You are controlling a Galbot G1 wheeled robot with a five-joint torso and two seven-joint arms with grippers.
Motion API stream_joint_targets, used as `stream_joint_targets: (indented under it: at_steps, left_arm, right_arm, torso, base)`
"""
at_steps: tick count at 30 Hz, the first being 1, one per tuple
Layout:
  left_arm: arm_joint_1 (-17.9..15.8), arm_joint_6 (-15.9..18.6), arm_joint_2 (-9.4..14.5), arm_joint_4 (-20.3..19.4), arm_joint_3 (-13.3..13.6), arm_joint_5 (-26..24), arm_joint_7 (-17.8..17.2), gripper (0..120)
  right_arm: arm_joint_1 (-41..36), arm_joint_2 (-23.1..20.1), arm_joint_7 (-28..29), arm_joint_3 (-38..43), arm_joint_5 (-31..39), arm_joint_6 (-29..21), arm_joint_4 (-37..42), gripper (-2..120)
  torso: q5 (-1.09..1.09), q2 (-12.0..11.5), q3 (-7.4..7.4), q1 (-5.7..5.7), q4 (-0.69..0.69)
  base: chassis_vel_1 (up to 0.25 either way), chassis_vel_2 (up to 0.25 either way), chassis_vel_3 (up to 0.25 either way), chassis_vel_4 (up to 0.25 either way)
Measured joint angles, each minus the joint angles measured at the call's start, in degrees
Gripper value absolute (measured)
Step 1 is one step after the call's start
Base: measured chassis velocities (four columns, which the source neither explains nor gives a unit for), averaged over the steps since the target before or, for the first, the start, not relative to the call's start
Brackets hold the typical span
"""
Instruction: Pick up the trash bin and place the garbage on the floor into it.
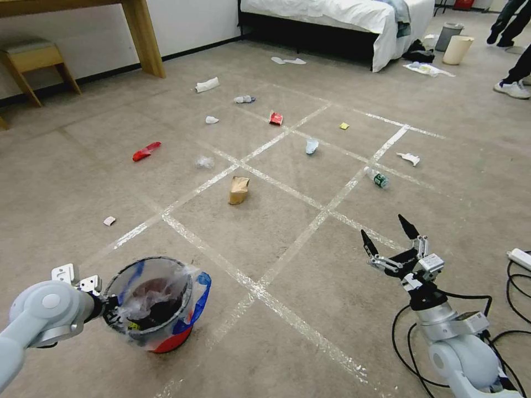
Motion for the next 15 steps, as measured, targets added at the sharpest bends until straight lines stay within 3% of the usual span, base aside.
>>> stream_joint_targets:
  at_steps: [12, 15]
  left_arm:
    - [1.44, -0.11, -1.19, -1.77, -1.40, -0.82, -0.29, 0]
    - [3.19, 0.12, -1.83, -4.25, -4.95, -3.19, -1.10, 0]
  right_arm:
    - [-0.41, 0.24, 0.69, 0.44, 0.05, 0.00, 0.33, 100]
    - [-0.38, 0.75, 1.78, 0.86, 0.02, -0.50, 0.91, 100]
  torso:
    - [-0.05, 0.00, 0.01, 0.00, -0.01]
    - [-0.04, 0.00, 0.00, 0.00, -0.01]
  base:
    - [0.000, 0.000, 0.000, 0.000]
    - [0.000, 0.000, 0.000, 0.000]
